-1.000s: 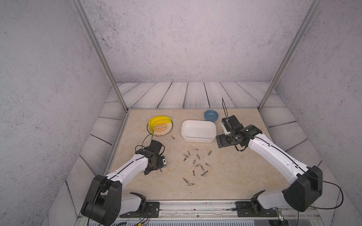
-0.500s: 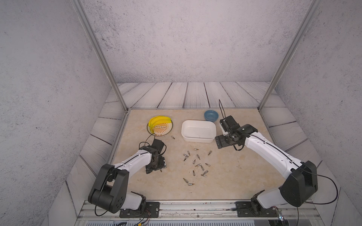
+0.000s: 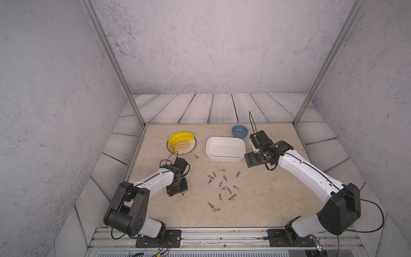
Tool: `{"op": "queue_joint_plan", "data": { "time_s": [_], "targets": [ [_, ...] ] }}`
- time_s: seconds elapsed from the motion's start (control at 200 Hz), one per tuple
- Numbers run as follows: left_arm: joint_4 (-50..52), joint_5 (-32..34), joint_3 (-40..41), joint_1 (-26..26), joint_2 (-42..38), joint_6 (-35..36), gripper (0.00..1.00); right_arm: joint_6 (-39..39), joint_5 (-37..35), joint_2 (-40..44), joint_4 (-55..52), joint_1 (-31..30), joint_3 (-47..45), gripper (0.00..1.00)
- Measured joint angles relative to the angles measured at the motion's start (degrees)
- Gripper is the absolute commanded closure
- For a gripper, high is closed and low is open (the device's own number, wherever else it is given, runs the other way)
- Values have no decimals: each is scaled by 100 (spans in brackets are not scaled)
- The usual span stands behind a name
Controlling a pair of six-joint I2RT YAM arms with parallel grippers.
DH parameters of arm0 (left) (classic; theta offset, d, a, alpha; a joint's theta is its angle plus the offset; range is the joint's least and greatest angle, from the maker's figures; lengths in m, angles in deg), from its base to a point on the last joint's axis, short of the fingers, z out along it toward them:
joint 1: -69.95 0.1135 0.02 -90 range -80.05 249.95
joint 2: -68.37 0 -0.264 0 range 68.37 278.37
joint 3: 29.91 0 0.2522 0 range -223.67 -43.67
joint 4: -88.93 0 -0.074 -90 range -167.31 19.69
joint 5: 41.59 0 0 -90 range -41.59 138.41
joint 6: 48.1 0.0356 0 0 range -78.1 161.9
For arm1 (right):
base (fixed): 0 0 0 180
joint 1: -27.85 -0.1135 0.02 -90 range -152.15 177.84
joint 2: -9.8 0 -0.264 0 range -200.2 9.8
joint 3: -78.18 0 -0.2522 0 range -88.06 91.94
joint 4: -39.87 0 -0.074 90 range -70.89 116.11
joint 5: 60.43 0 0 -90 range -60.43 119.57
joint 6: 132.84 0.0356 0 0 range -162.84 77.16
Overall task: Put the bit on the desktop into the storage box
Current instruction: Pick up the screwdriver bit from the center of the board.
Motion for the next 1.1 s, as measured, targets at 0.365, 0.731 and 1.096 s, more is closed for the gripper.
{"op": "queue_joint_plan", "data": {
  "time_s": [0.365,0.731,1.096],
  "targets": [
    [-122,-48,13,-125,50,-96,66,-9,-26,0,44,0,0,4],
    [-120,155,35,-201,94,-155,91,0,-37,0,66,0,-72,4],
    [-70,166,-15,-214,109,-118,100,127,76,-15,186,-90,-570,4]
  ]
}}
